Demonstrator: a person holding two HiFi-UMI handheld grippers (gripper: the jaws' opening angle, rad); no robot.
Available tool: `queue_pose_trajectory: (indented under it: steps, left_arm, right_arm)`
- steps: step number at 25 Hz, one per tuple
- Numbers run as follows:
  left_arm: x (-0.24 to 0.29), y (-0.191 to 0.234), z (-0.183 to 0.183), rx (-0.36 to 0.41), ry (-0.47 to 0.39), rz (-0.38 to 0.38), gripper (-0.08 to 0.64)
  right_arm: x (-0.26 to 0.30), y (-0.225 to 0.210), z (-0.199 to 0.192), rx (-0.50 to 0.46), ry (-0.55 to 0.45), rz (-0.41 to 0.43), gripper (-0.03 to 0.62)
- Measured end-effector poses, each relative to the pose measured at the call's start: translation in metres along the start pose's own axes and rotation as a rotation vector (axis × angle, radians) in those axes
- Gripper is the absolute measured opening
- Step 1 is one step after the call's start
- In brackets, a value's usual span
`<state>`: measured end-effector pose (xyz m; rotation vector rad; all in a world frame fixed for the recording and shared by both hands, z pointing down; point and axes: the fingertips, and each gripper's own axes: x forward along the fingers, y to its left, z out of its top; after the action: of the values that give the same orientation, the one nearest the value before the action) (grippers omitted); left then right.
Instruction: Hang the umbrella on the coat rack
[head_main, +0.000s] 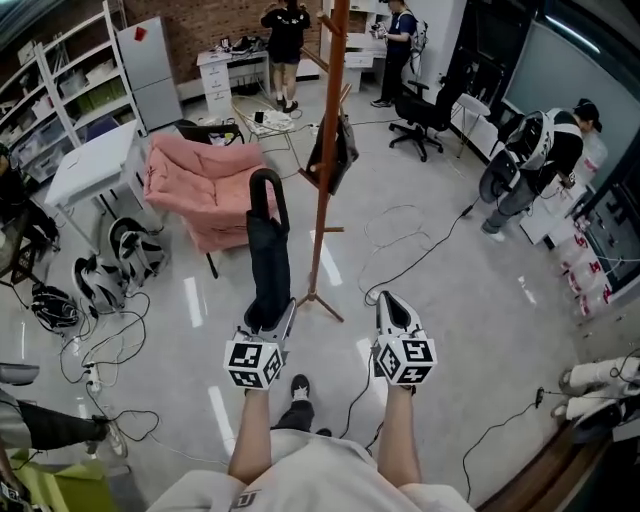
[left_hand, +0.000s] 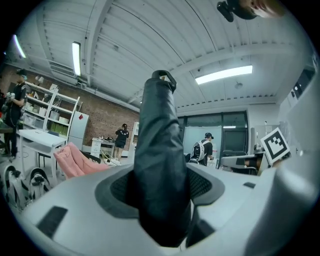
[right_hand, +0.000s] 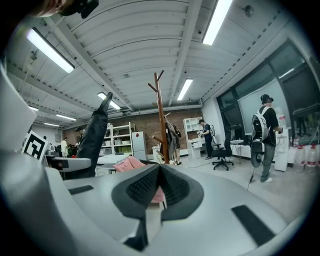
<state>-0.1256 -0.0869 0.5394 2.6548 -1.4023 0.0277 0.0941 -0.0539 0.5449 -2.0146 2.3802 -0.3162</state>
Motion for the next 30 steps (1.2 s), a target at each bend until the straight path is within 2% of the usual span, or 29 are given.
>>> queue_pose_trajectory:
  steps: [9,14,24,30]
  left_arm:
    - [0.061,0.040,0.028,0.019,-0.029,-0.006,0.272]
    - [0.093,0.052,0.045,0.022,-0.040,-0.024,0.272]
    - [0.117,0.069,0.060,0.009,-0.056,-0.056,0.272]
    - [0.130,0.072,0.068,-0.007,-0.069,-0.059,0.272]
  right_arm:
    - [0.081,0.007,0.040,-0.041,-0.088,0.068,0.005]
    - [0.118,0.001,0.060,-0.028,-0.115,0.070,0.005]
    - [0.153,-0.006,0.076,0.020,-0.162,0.069,0.005]
    - [0.167,-0.006,0.079,0.019,-0.141,0.101,0.005]
